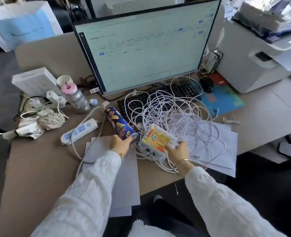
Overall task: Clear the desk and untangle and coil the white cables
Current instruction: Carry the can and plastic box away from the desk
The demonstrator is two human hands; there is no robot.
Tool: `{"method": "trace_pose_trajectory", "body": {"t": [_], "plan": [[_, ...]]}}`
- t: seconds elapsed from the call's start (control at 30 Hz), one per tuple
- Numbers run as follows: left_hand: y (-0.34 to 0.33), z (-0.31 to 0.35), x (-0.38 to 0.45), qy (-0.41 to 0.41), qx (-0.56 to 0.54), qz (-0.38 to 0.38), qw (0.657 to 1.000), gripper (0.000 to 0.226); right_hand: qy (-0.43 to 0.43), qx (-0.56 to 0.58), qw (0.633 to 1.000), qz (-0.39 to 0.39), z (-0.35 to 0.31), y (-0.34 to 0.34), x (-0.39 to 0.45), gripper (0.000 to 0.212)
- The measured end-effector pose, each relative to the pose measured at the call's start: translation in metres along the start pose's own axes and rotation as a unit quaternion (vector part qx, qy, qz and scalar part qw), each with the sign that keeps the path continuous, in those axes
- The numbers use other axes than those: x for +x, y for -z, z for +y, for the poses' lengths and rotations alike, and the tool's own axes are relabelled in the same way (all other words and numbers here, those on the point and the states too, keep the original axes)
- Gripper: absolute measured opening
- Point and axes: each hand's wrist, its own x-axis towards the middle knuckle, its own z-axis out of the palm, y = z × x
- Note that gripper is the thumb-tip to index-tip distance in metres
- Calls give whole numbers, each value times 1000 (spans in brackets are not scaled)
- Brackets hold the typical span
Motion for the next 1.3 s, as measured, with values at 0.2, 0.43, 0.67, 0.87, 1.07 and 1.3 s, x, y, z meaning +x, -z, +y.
{"method": "trace_pose_trajectory", "body": {"t": [0.2,0.43,0.67,0.87,1.07,1.3], "plan": [[-10,8,25,62,-14,4,998,78,-95,87,991,-33,6,-12,16,46],[-14,10,48,128,-46,-17,991,93,-168,207,961,-76,3,-18,29,53],[-20,3,53,156,-148,-56,975,80,-142,244,958,-52,-5,-16,23,28],[8,2,38,176,-262,-148,937,50,-118,270,953,-66,-16,-14,12,13],[47,-6,3,47,-230,-63,970,65,-75,268,960,-38,-16,-8,-16,22],[102,-28,-27,-89,-236,54,966,75,-27,266,963,-25,-4,4,-62,37]]}}
